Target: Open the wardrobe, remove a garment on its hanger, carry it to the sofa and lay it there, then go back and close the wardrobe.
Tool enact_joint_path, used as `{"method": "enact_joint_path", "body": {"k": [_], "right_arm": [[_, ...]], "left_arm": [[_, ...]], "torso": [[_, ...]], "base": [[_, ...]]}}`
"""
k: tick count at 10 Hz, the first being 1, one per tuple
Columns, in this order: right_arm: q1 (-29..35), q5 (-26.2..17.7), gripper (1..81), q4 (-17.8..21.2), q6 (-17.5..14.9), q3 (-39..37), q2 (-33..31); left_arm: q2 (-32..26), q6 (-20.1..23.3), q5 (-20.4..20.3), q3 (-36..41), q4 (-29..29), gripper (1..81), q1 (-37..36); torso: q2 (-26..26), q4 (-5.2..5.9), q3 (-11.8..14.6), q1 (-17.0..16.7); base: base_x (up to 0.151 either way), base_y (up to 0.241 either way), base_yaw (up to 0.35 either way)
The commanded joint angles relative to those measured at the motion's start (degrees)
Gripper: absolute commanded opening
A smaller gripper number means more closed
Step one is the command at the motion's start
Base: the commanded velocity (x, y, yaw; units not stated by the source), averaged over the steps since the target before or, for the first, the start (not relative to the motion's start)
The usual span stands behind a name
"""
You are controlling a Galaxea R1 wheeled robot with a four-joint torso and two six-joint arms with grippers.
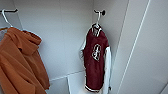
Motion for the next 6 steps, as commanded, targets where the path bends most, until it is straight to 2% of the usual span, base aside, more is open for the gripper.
{"method": "enact_joint_path", "body": {"k": [1, 3, 4, 6], "right_arm": [[1.7, -2.7, 81.1, -0.4, 0.0, 0.3, 0.3], [1.9, -2.4, 81.1, -0.4, 0.0, 0.3, 0.3], [2.3, -2.4, 81.1, -0.4, -0.1, 0.3, 0.3], [2.9, -2.5, 81.1, -0.4, -0.2, 0.3, 0.4]], "left_arm": [[-0.2, 0.9, 3.3, 1.6, 0.0, 81.1, -7.6], [-1.8, 0.9, 3.7, 8.1, 0.8, 81.1, -11.9], [-3.0, 0.8, 6.4, 10.9, 0.8, 81.1, -14.6], [-5.0, 0.6, 7.4, 13.8, 0.1, 81.1, -19.5]], "torso": [[0.0, 0.00, 0.0, 0.0], [0.0, 0.00, 0.0, 0.0], [0.0, 0.00, 0.0, 0.0], [0.0, 0.00, 0.0, 0.0]], "base": [[0.000, 0.000, 0.000], [0.000, 0.000, 0.000], [0.000, 0.000, 0.000], [0.000, 0.000, 0.000]]}}
